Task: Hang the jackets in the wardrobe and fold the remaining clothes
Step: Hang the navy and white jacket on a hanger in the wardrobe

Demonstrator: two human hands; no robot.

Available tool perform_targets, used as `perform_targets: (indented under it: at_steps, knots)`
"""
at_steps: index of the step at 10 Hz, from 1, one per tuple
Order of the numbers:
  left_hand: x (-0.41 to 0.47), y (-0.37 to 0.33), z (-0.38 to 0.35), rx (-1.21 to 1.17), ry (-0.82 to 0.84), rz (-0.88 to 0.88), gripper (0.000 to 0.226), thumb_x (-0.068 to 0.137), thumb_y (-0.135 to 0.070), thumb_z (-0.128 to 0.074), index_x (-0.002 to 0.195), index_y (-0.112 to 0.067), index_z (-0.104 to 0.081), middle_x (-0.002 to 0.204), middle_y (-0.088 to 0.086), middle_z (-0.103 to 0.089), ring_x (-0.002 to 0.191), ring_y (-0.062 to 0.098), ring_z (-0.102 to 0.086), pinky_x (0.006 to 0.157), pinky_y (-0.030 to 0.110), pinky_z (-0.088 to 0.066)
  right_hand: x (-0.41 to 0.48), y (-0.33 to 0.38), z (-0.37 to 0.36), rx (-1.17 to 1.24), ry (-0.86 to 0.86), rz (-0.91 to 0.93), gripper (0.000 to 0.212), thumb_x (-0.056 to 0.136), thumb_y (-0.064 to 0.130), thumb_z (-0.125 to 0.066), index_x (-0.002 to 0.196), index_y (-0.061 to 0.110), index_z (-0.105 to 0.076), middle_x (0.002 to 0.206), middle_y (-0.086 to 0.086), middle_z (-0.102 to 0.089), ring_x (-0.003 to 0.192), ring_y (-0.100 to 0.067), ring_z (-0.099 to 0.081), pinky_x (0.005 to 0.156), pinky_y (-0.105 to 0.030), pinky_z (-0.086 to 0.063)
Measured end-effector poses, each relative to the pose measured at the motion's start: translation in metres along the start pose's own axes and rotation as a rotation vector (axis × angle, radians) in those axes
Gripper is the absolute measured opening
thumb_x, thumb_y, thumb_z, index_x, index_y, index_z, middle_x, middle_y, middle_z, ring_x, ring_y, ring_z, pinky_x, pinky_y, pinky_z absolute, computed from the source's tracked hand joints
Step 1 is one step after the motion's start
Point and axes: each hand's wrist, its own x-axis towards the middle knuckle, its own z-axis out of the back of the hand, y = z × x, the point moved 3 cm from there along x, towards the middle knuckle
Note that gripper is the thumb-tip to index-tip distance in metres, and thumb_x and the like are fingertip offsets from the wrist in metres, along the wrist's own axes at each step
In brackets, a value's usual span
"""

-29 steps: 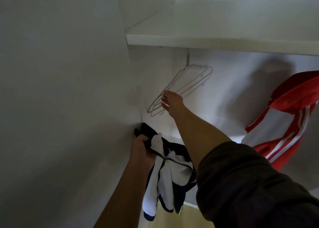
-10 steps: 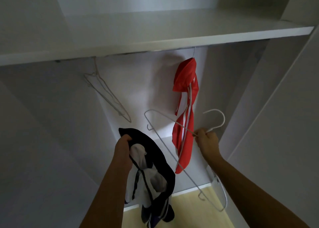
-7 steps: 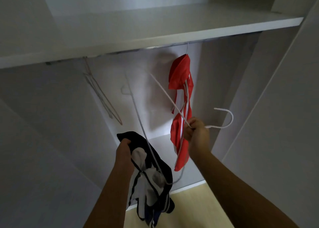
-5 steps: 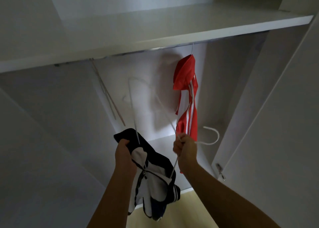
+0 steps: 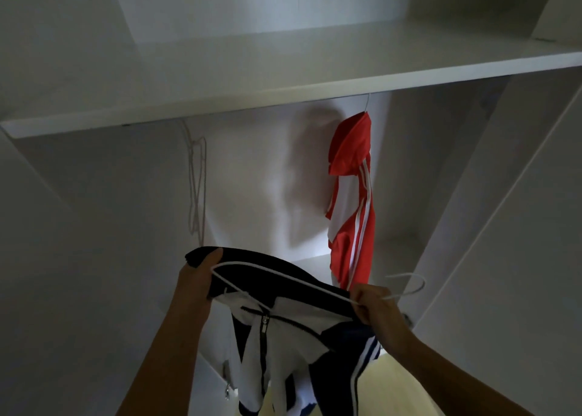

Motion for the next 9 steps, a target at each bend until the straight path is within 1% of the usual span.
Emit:
perform_targets:
  at_steps: [1, 2, 3, 4, 5, 6, 7, 8, 9]
  knots:
    - [-0.005, -0.003, -0.004, 0.051, 0.049, -0.108, 0.023, 0.091, -0.021, -0.061, 0.110, -0.008, -0.062, 0.097, 0.011, -0.064, 0.087, 0.026, -0.062, 0.077, 0.032, -0.048, -0.003, 0.000, 0.005, -0.105, -0.037, 0.035, 0.046, 0.089, -0.017, -0.031, 0.053, 0.009, -0.046, 0.044, 0.002, -0.038, 0.039, -0.004, -0.032, 0.042, -0.014, -0.027]
    - [-0.012, -0.006, -0.010, 0.098, 0.047, -0.216, 0.001, 0.091, -0.020, -0.062, 0.091, -0.019, -0.062, 0.085, 0.002, -0.063, 0.078, 0.016, -0.061, 0.068, 0.025, -0.047, -0.005, 0.008, 0.014, -0.206, -0.073, 0.090, 0.047, 0.091, -0.014, -0.033, 0.053, 0.009, -0.048, 0.047, 0.003, -0.041, 0.041, -0.002, -0.036, 0.045, -0.014, -0.029]
    - [-0.017, -0.010, -0.012, 0.160, 0.015, -0.379, 0.015, 0.093, -0.018, -0.060, 0.078, -0.019, -0.062, 0.079, 0.000, -0.062, 0.072, 0.012, -0.058, 0.064, 0.022, -0.046, -0.006, 0.012, 0.017, -0.276, -0.076, 0.111, 0.045, 0.093, -0.013, -0.034, 0.057, 0.009, -0.049, 0.052, -0.001, -0.043, 0.043, -0.001, -0.040, 0.047, -0.013, -0.032]
    - [-0.024, -0.014, -0.010, 0.303, -0.105, -0.656, 0.034, 0.093, -0.017, -0.059, 0.064, -0.002, -0.048, 0.062, 0.007, -0.049, 0.056, 0.010, -0.044, 0.055, 0.018, -0.039, -0.012, 0.010, 0.014, -0.284, -0.021, 0.095, 0.036, 0.095, -0.014, -0.033, 0.069, 0.003, -0.051, 0.056, -0.005, -0.043, 0.042, 0.000, -0.045, 0.046, -0.009, -0.035]
    - [-0.029, -0.017, -0.013, 0.292, -0.094, -0.744, 0.041, 0.093, -0.017, -0.059, 0.059, -0.006, -0.038, 0.058, 0.007, -0.039, 0.053, 0.010, -0.036, 0.053, 0.025, -0.031, -0.013, 0.018, 0.010, -0.386, -0.002, 0.139, 0.045, 0.094, -0.012, -0.037, 0.058, 0.011, -0.050, 0.052, 0.002, -0.045, 0.042, -0.002, -0.042, 0.046, -0.011, -0.033]
    - [-0.035, -0.017, -0.013, 0.346, -0.054, -0.877, 0.044, 0.094, -0.019, -0.058, 0.058, -0.016, -0.031, 0.052, 0.002, -0.033, 0.048, 0.003, -0.029, 0.048, 0.020, -0.027, -0.017, 0.023, 0.007, -0.494, 0.018, 0.155, 0.046, 0.095, -0.011, -0.038, 0.059, 0.015, -0.048, 0.051, 0.004, -0.045, 0.041, -0.003, -0.040, 0.045, -0.014, -0.033]
    - [-0.046, -0.023, -0.017, 0.537, 0.023, -1.100, 0.044, 0.095, -0.030, -0.054, 0.058, -0.022, -0.030, 0.047, -0.003, -0.032, 0.045, 0.009, -0.034, 0.044, 0.018, -0.028, -0.020, 0.033, 0.005, -0.499, 0.007, 0.149, 0.043, 0.094, -0.011, -0.039, 0.060, 0.012, -0.049, 0.050, 0.006, -0.044, 0.040, -0.001, -0.042, 0.045, -0.009, -0.032]
    - [-0.053, -0.030, -0.021, 0.707, 0.060, -1.266, 0.040, 0.095, -0.032, -0.050, 0.061, -0.023, -0.031, 0.048, -0.016, -0.026, 0.040, 0.004, -0.036, 0.042, 0.013, -0.029, -0.026, 0.039, 0.004, -0.500, 0.029, 0.091, 0.039, 0.096, -0.007, -0.039, 0.062, 0.008, -0.050, 0.047, 0.007, -0.047, 0.041, -0.002, -0.043, 0.045, -0.010, -0.033]
    - [-0.048, -0.027, -0.025, 0.805, 0.171, -1.281, 0.037, 0.092, -0.026, -0.048, 0.057, -0.016, -0.041, 0.047, -0.015, -0.036, 0.041, -0.003, -0.041, 0.041, 0.012, -0.038, -0.027, 0.050, 0.008, -0.649, -0.013, 0.076, 0.032, 0.096, 0.011, -0.043, 0.072, -0.003, -0.058, 0.061, -0.006, -0.051, 0.057, -0.014, -0.044, 0.052, -0.019, -0.033]
